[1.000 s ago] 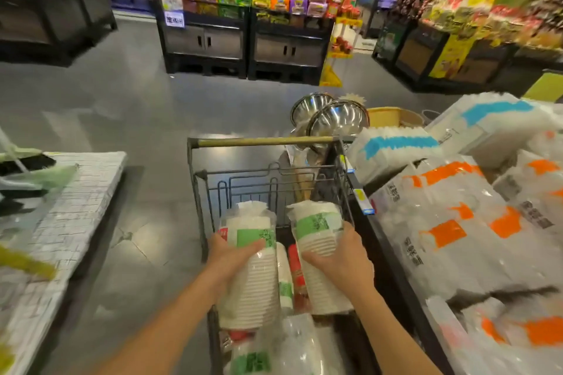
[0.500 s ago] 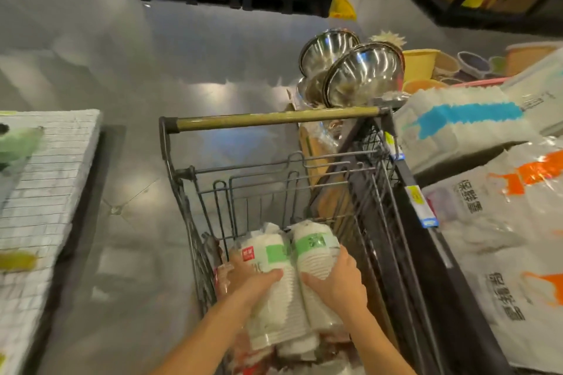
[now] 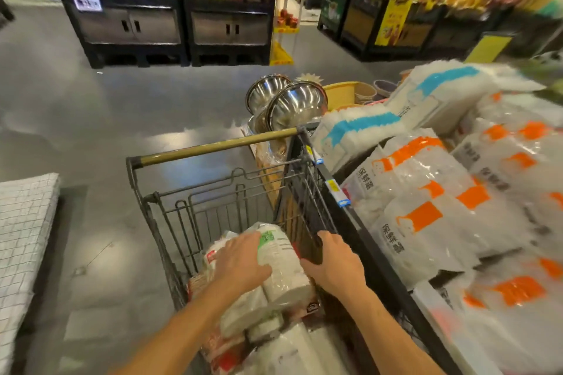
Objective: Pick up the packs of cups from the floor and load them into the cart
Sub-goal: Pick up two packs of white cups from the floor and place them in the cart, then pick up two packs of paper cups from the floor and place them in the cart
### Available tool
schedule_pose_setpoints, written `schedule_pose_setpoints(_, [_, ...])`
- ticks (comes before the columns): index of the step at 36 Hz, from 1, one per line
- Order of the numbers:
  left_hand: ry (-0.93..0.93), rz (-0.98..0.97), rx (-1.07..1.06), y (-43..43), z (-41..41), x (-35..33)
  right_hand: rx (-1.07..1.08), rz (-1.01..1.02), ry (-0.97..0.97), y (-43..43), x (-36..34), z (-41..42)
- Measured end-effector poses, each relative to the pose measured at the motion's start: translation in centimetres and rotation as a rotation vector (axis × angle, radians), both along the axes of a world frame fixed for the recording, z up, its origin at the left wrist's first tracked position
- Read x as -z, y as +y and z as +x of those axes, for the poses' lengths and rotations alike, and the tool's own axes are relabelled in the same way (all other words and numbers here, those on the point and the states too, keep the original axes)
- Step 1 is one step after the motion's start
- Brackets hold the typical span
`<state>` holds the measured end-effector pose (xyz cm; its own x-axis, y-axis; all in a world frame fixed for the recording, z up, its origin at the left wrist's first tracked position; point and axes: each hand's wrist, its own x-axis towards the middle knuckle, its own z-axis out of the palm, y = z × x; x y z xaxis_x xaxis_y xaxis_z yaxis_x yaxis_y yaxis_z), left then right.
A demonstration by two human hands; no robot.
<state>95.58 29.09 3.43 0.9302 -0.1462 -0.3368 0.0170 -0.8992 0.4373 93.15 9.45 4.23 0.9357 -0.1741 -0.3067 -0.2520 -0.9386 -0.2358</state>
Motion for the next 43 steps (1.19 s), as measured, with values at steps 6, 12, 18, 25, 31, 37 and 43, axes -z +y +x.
schedule_pose_setpoints(6, [-0.156,0.113,0.305,-5.3,-6.6,-7.7,0.010,-0.066,-0.078,-5.1,-7.0,-8.8])
schedule_pose_setpoints(12, [-0.269,0.174,0.575,-12.8,-12.9,-13.6,0.170,-0.096,-0.167,-10.4,-12.2,-20.0])
schedule_pose_setpoints(18, [-0.338,0.083,0.864,-20.2,-19.1,-17.2,0.439,-0.146,-0.168,-14.3,-16.0,-31.6])
schedule_pose_setpoints(25, [-0.400,0.025,1.246,-25.7,-28.9,-18.6,0.796,-0.186,-0.186,-14.0,-18.1,-45.5])
schedule_pose_setpoints(31, [-0.371,0.006,1.594,-26.4,-39.5,-17.7,1.142,-0.192,-0.154,-8.4,-17.3,-58.0])
schedule_pose_setpoints(37, [-0.343,-0.053,1.909,-24.2,-51.3,-16.1,1.436,-0.179,-0.117,-0.4,-15.3,-69.5])
schedule_pose_setpoints(43, [-0.337,-0.025,2.223,-20.8,-63.7,-14.9,1.689,-0.161,-0.098,8.5,-13.3,-79.6])
